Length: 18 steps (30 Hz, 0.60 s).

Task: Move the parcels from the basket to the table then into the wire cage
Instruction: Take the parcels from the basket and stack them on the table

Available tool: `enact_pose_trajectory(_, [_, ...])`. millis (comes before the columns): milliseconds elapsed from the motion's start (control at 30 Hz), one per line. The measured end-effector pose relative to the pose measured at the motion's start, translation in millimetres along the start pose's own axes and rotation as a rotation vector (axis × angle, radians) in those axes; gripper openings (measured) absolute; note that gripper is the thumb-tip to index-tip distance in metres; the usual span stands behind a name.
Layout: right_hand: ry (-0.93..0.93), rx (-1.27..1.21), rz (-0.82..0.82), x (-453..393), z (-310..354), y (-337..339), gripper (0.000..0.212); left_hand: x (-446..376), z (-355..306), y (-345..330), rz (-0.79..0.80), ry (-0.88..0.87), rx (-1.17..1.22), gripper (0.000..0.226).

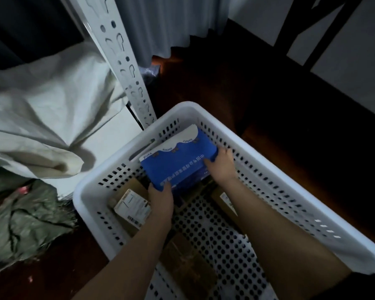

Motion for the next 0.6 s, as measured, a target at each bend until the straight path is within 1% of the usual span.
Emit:
enact_pose_trajectory(133, [-0.048,-0.059,-0.139,62.1,3.4,41.1,0.052,39.1,-41.5,22.4,-0.100,-0.092,0.002,0.052])
enact_pose_trajectory(200, [-0.088,-0.156,-0.154,106.7,6.3,60.3,0.047,64.8,-63.9,38.8,-0.120,-0.114,-0.011,0.052])
enact_pose_trajectory(233, [-0.128,-0.244,-0.126,130.9,6.3,69.1,0.043,80.5,-75.7,48.3,-0.118,-0.115,-0.023,0.053])
enact_pose_trajectory(300, [-0.229,-0.431,-0.074,184.3,12.0,93.9,0.033,114.0,-103.6,67.1,-0.101,-0.095,-0.048,0.054])
enact_pose_trajectory(367, [-0.368,-0.548,-0.079,237.2,15.5,119.0,0.029,147.1,-138.0,82.5,-0.083,-0.069,-0.164,0.053])
enact_pose_trajectory(400, [-0.411,-0.598,-0.120,262.0,16.7,133.4,0.030,159.8,-155.8,89.6,-0.078,-0.104,-0.227,0.050])
enact_pose_trajectory(467, [-0.456,-0.693,-0.244,308.3,30.1,174.3,0.033,192.3,-211.8,90.4,-0.044,-0.265,-0.324,0.044])
enact_pose_trajectory(500, [-0.478,-0.747,-0.289,328.6,37.9,191.0,0.034,206.1,-230.3,88.7,-0.005,-0.291,-0.360,0.050])
enact_pose_trajectory(533, [-0.484,-0.813,-0.315,350.4,47.8,212.0,0.035,219.0,-252.2,85.6,0.041,-0.288,-0.377,0.056])
enact_pose_trajectory(600, [-0.473,-0.907,-0.328,387.1,64.4,249.4,0.040,248.5,-296.7,79.1,0.125,-0.233,-0.334,0.052])
Point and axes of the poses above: each hand's wrist, its own x-axis away from the middle knuckle, its own y-axis out of the back of the hand, z = x × y, the point moved 5 cm from there along -x, towards the middle knuckle, and after that the axes turned 14 degrees about -y, right-handed, at the moved point
